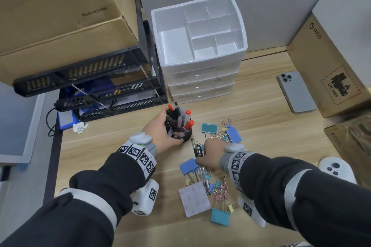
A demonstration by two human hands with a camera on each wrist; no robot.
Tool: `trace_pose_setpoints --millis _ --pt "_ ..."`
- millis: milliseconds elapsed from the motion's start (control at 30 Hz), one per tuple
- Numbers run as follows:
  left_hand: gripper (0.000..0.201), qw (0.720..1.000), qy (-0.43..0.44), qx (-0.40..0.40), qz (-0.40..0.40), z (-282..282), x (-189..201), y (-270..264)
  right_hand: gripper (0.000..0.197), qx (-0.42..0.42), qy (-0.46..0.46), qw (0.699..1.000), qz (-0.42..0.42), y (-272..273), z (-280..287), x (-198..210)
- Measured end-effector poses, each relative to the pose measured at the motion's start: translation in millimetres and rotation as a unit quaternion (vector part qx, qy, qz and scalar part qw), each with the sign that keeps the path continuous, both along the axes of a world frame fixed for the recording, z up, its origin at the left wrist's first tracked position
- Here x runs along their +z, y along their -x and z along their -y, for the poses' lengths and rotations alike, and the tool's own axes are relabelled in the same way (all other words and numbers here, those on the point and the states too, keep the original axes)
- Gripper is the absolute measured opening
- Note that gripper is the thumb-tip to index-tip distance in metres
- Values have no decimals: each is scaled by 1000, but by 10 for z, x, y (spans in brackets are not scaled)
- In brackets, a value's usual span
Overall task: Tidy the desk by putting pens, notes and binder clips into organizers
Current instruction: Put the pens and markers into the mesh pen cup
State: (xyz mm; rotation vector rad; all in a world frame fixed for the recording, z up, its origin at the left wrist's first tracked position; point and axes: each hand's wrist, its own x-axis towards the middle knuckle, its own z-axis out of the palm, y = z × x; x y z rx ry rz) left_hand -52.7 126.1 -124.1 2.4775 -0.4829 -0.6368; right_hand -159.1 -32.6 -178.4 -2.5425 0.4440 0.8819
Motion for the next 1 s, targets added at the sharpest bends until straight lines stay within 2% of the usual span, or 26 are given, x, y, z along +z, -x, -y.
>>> trace_pose_setpoints --millis 200,333,467,600,700,767,800,867,933,1000 --pt "76 1000 15 -19 -7 -31 -22 -10 28 2 27 1000 -15 17 -86 -6" --pt "78 1000 -10 -19 6 -25 -44 -29 29 -36 -30 999 -22 -33 56 46" --pt "80 1000 -16 -25 4 -22 -78 -58 26 -65 -125 990 29 -129 276 346" --pt "94 999 -35 -25 5 -23 -146 -82 15 -164 -224 953 121 -314 548 679" --pt "93 999 -16 -27 -24 -9 -163 -103 15 -248 -307 901 181 -475 617 901" --pt "89 999 -20 -31 -20 -7 -132 -127 12 -261 -350 874 214 -543 572 1021" --pt "85 999 -25 -31 -12 -2 -105 -135 12 -248 -352 874 226 -572 535 1053" --pt "82 999 -33 -31 9 12 -62 -135 13 -201 -312 896 243 -616 421 1058" --pt "81 997 -44 -47 34 37 -53 -134 12 -130 -217 931 264 -635 302 1026" --pt "79 996 -52 -61 38 69 -86 -144 15 -50 -129 951 277 -619 205 997"
